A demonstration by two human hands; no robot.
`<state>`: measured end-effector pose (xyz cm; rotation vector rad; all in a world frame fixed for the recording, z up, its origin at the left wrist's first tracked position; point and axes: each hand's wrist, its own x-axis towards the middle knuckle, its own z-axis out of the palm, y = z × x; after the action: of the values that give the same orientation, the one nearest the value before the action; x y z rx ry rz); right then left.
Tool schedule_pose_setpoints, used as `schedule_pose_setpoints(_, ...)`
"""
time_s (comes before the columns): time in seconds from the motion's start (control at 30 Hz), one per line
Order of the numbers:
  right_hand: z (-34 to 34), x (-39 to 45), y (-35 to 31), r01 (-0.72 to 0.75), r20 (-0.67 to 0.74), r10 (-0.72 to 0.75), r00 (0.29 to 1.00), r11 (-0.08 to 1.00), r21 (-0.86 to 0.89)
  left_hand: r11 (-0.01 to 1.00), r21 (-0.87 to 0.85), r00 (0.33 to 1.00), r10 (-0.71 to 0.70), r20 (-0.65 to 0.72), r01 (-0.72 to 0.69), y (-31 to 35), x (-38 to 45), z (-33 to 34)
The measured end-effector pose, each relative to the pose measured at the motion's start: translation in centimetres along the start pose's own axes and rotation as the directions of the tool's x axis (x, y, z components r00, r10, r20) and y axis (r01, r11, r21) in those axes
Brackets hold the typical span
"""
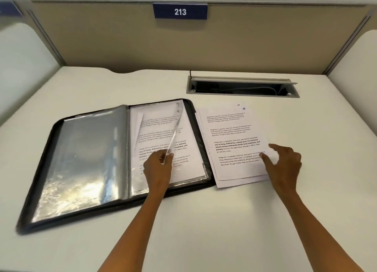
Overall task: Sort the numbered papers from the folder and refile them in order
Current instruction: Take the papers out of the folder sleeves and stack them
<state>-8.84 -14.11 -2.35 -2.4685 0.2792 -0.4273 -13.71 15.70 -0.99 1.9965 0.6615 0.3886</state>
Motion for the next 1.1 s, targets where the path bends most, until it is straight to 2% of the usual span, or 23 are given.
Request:
schedule_pose_setpoints(0.17,2.8,-3.1,-6.1,0.259,0.068,-0.276,0.959,0.947,0.191,0.958,-0.284,0.995,-0.064,-0.081,0.038,-0.3,0.3,-3.5)
schedule_pose_setpoints(0.3,5.1,-6.1,-11.0,0.336,0.263,-0.421,0.868,0.888,0.314,0.896,-0.430,0.966,-0.197,-0.169,0.107,-1.2,0.9,-6.7)
schedule_pose_setpoints(0.4,7.0,-7.8,-13.1,0.419,0.351,-0.514,0.783,0.852,0.313,0.861,-0.485,0.938,-0.282,-0.202,0.154,-2.4,1.3,-9.1)
schedule_pose_setpoints(0.5,8.8,-8.5,-13.8,0.437,0.403,-0.504,0.764,0.864,0.251,0.813,-0.549,0.908,-0.360,-0.214,0.193,-3.9,1.7,-11.1)
schedule_pose_setpoints(0.63,9.6,-9.0,-13.8,0.437,0.487,-0.460,0.743,0.883,0.169,0.823,-0.526,0.867,-0.408,-0.286,0.214,-6.0,2.3,-13.7)
schedule_pose_setpoints(0.87,10.2,-9.3,-14.0,0.452,0.453,-0.464,0.761,0.881,0.142,0.784,-0.558,0.715,-0.553,-0.428,0.272,-9.1,3.1,-17.5)
schedule_pose_setpoints(0.97,10.4,-9.4,-14.3,0.504,0.424,-0.500,0.755,0.856,0.111,0.873,-0.388,0.682,-0.478,-0.554,0.297,-9.3,2.8,-18.3)
schedule_pose_setpoints(1.03,10.2,-9.3,-14.6,0.553,0.359,-0.537,0.763,0.830,0.065,0.955,-0.191,0.695,-0.297,-0.655,0.228,-8.8,2.1,-18.1)
schedule_pose_setpoints(1.1,9.6,-9.1,-15.4,0.613,0.261,-0.596,0.759,0.790,0.021,0.999,0.001,0.724,-0.027,-0.689,0.037,-8.3,1.4,-17.2)
